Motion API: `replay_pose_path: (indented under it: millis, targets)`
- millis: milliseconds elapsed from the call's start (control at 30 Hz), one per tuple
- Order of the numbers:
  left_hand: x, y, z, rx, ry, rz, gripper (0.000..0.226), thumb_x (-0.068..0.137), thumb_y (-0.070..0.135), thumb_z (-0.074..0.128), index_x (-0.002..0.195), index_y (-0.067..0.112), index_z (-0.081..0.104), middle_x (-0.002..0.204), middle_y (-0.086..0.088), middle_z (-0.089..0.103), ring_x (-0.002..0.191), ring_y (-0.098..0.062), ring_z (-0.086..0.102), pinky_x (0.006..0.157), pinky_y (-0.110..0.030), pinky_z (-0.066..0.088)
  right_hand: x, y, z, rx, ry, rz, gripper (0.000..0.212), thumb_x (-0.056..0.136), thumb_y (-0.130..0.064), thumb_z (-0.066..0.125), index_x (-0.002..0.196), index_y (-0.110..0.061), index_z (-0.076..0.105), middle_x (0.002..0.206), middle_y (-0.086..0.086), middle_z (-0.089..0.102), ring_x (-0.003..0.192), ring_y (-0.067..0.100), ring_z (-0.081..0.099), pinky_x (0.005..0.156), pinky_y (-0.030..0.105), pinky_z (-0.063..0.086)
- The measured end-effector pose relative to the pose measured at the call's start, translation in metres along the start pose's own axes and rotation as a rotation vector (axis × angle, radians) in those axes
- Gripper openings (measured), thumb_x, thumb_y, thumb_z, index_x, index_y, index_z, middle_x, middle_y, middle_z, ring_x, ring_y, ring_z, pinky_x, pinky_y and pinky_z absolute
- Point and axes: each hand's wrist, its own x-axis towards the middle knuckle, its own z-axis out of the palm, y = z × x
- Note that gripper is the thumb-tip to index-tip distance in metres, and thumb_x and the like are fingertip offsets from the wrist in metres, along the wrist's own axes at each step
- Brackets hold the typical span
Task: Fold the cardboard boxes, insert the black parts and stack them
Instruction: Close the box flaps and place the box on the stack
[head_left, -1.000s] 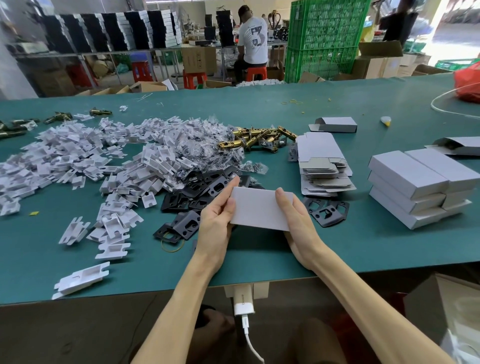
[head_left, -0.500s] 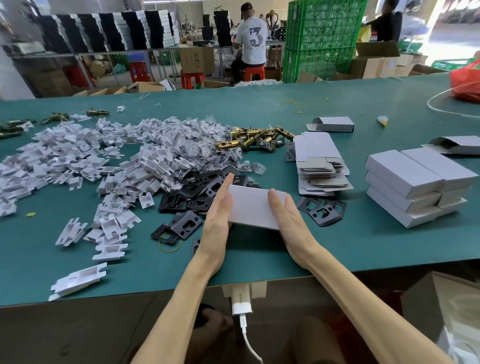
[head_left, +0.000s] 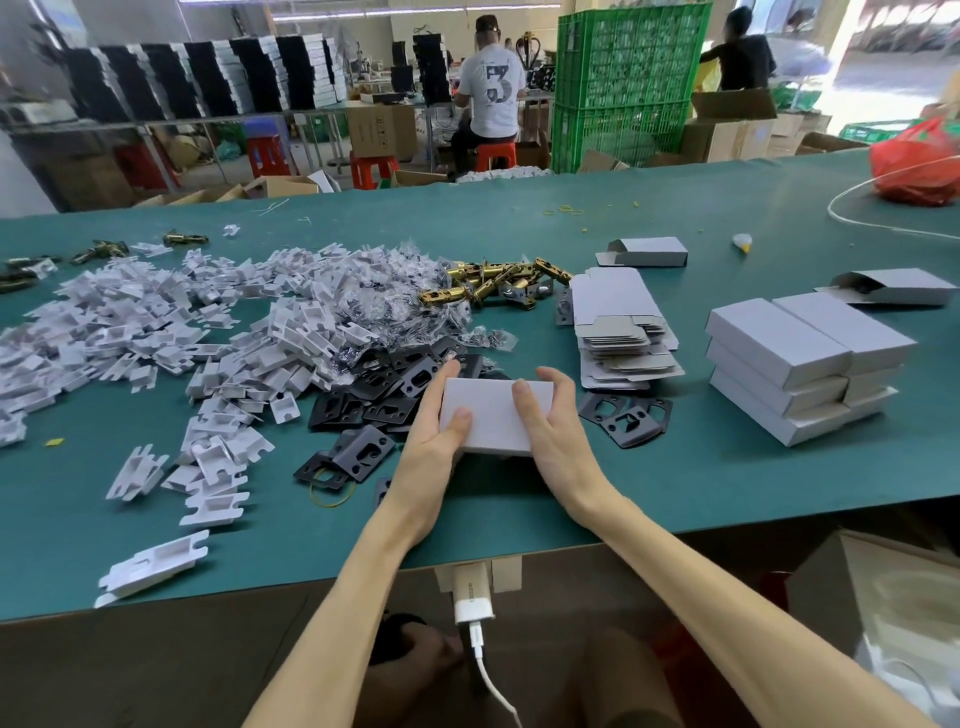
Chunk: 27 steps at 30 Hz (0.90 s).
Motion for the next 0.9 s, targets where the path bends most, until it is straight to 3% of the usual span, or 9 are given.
replay_pose_path:
  millis: [100,200,267,333,433,533,600,700,900]
  targets:
    - [0.000,0.003,0.001,-0.031,0.071,-0.014,0.048,0.108,0.008,0.049,0.154,0.020,0.045,0.149,-0.004,0.057,0.127,-0.018,0.060,0.113,-0.042,0.047,-0.002,-0.003,0.000,-0.014,-0.024,-0.015,0.056,0.102,-0.046,0.051,0.147,-0.018,0.032,0.130,0.004,0.051,0.107,0.012,0.055,0.090,0.019,0.047]
    - [0.000,0.003,0.002,-0.061,0.105,-0.018,0.042,0.106,0.004,0.051,0.146,0.018,0.052,0.144,-0.007,0.062,0.125,-0.020,0.062,0.110,-0.044,0.049,-0.009,-0.007,-0.002,-0.130,-0.035,-0.092,0.056,0.100,-0.043,0.058,0.146,-0.019,0.037,0.136,0.002,0.041,0.125,0.012,0.043,0.102,0.015,0.037]
    - [0.000,0.003,0.003,-0.080,0.094,-0.033,0.041,0.105,0.004,0.052,0.145,0.015,0.056,0.139,-0.004,0.066,0.122,-0.020,0.064,0.102,-0.039,0.054,-0.017,-0.007,-0.008,-0.401,-0.037,-0.232,0.065,0.094,-0.051,0.064,0.147,-0.020,0.041,0.139,0.002,0.038,0.134,0.014,0.034,0.115,0.027,0.028]
    - [-0.001,0.004,0.003,-0.101,0.072,-0.046,0.036,0.104,0.005,0.054,0.136,0.019,0.063,0.129,0.002,0.073,0.113,-0.016,0.066,0.089,-0.030,0.058,-0.024,-0.010,-0.020,-0.778,-0.048,-0.440,0.078,0.088,-0.064,0.063,0.151,-0.024,0.040,0.143,0.001,0.039,0.138,0.019,0.029,0.118,0.036,0.019]
    - [-0.002,0.003,0.004,-0.026,-0.010,-0.041,0.035,0.101,0.015,0.061,0.135,0.021,0.066,0.131,0.000,0.072,0.120,-0.019,0.067,0.095,-0.037,0.056,-0.030,-0.017,-0.035,-1.147,-0.188,-0.605,0.083,0.087,-0.068,0.060,0.156,-0.031,0.030,0.133,0.002,0.049,0.125,0.024,0.043,0.111,0.039,0.027]
    - [-0.004,0.004,0.006,-0.002,-0.072,-0.013,0.040,0.098,0.025,0.062,0.135,0.013,0.067,0.132,-0.005,0.072,0.124,-0.027,0.066,0.099,-0.042,0.056,-0.034,-0.020,-0.046,-1.154,-0.203,-0.519,0.077,0.091,-0.057,0.062,0.156,-0.032,0.028,0.129,0.008,0.050,0.114,0.029,0.048,0.098,0.042,0.041]
    - [-0.004,0.003,0.005,-0.035,-0.072,0.019,0.036,0.105,0.022,0.052,0.134,0.005,0.067,0.133,-0.008,0.071,0.125,-0.027,0.066,0.099,-0.036,0.057,-0.036,-0.018,-0.063,-1.100,-0.107,-0.445,0.073,0.094,-0.053,0.060,0.157,-0.030,0.031,0.130,0.010,0.051,0.115,0.032,0.048,0.096,0.043,0.042]
    - [-0.004,0.002,0.003,-0.037,-0.069,0.036,0.033,0.110,0.012,0.044,0.130,0.000,0.067,0.133,-0.008,0.071,0.124,-0.027,0.067,0.101,-0.039,0.057,-0.031,-0.012,-0.105,-1.086,0.099,-0.318,0.066,0.094,-0.049,0.062,0.152,-0.028,0.040,0.131,0.013,0.053,0.114,0.036,0.050,0.092,0.044,0.043]
    - [-0.005,0.003,0.006,0.069,-0.121,0.027,0.029,0.106,0.002,0.049,0.124,0.001,0.071,0.127,-0.009,0.074,0.119,-0.028,0.070,0.099,-0.040,0.058,-0.016,0.009,-0.169,-1.373,0.260,-0.123,0.063,0.099,-0.047,0.057,0.151,-0.017,0.041,0.141,0.018,0.049,0.126,0.037,0.043,0.105,0.046,0.038]
